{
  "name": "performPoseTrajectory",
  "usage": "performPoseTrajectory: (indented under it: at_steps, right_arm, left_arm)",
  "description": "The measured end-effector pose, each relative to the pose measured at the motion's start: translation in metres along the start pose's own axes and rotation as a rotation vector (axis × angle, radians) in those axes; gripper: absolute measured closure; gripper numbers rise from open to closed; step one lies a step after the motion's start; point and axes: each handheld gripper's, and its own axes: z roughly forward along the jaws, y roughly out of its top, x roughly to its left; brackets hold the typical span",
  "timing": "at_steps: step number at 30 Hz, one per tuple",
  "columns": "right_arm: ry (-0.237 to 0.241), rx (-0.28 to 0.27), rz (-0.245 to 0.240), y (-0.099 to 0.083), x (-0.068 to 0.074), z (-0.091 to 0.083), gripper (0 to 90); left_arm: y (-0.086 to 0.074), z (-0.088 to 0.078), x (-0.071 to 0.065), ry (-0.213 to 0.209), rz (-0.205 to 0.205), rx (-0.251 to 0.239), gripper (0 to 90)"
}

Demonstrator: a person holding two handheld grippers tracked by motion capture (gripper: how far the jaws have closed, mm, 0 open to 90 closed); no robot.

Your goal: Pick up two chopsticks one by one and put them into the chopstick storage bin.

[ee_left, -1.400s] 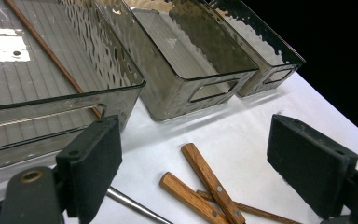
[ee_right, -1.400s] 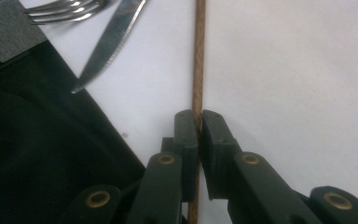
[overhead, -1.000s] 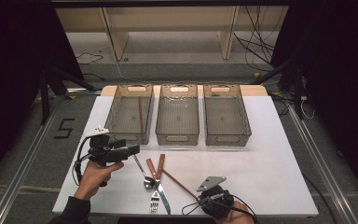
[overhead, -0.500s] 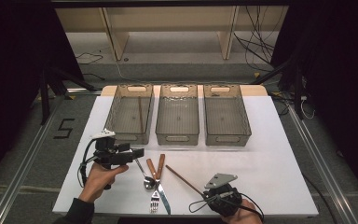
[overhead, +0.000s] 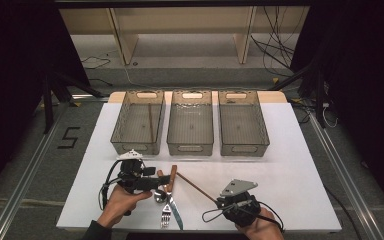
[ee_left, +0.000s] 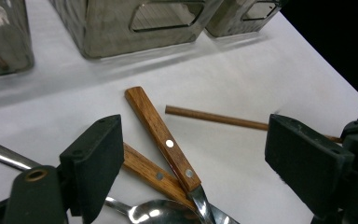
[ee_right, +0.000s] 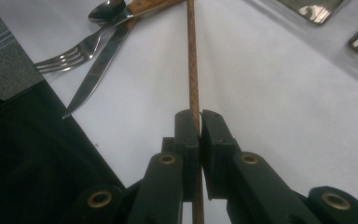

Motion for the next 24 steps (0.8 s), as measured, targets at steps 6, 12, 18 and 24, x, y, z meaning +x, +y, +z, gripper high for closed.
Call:
performPoseTrajectory:
  at_steps: [6,12,18,24]
  right_arm:
    - [0.000,-0.032,-0.010,0.007,0.000,-0.002,86.3]
    - [0.006,-0.066,-0.026,0.021,0.003,-0.002,86.3]
    - [0.019,-0.107,-0.060,0.034,0.010,0.000,86.3]
    - [0.026,-0.137,-0.087,0.046,0.018,0.001,86.3]
  left_arm:
    - [-0.003,0.002,-0.003,-0.013,-0.007,0.008,19.4]
    - [-0.003,0.004,-0.007,-0.043,-0.021,0.006,19.5]
    - [-0.001,0.004,-0.013,-0.097,-0.055,-0.016,19.6]
    - [0.000,0.005,-0.013,-0.143,-0.105,-0.035,20.0]
